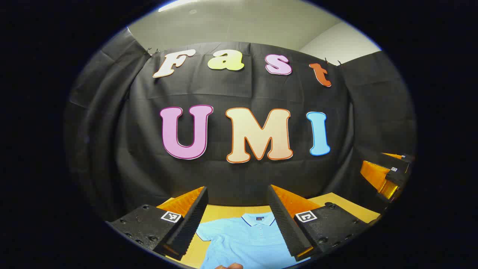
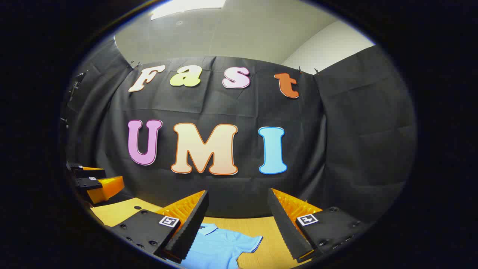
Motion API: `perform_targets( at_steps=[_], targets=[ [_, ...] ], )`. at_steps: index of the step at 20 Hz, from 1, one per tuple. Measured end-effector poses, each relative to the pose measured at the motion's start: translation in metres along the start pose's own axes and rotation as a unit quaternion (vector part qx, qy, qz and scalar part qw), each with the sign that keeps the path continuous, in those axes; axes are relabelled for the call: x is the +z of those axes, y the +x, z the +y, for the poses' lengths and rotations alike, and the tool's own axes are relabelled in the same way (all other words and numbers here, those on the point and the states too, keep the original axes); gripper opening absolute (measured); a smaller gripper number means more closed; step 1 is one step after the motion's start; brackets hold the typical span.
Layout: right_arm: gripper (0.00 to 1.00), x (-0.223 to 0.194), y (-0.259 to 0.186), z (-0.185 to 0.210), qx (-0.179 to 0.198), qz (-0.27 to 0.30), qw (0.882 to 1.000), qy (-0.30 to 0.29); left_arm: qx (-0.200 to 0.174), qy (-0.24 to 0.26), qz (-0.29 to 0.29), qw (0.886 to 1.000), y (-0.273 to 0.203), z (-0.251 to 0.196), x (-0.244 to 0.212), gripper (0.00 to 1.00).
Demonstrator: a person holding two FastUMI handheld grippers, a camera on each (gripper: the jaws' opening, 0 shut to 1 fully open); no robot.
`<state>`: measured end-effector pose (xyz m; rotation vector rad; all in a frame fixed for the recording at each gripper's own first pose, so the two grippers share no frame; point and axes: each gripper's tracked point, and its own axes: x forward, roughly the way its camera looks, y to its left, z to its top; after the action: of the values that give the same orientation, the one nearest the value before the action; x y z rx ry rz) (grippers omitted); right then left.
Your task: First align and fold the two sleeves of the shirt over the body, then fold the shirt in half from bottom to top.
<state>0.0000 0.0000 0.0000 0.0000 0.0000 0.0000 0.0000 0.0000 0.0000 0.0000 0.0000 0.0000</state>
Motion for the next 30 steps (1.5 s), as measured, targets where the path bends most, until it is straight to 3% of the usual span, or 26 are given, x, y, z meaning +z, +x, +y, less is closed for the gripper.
perform_targets(
  at_steps=[16, 19, 30],
  targets=[
    [0.98, -0.016, 0.005, 0.0, -0.003, 0.021, 1.0, 0.003, 0.011, 0.006, -0.003, 1.0, 0.003, 0.014, -0.005, 0.94],
    [0.96, -0.034, 0.022, 0.002, 0.005, 0.039, 0.999, 0.007, 0.008, 0.006, 0.002, 1.0, 0.005, 0.016, -0.006, 0.94],
    [1.0, -0.138, 0.099, -0.019, -0.03, 0.132, 0.99, -0.045, 0.019, 0.015, 0.01, 1.0, 0.024, 0.051, -0.011, 0.95]
  ],
)
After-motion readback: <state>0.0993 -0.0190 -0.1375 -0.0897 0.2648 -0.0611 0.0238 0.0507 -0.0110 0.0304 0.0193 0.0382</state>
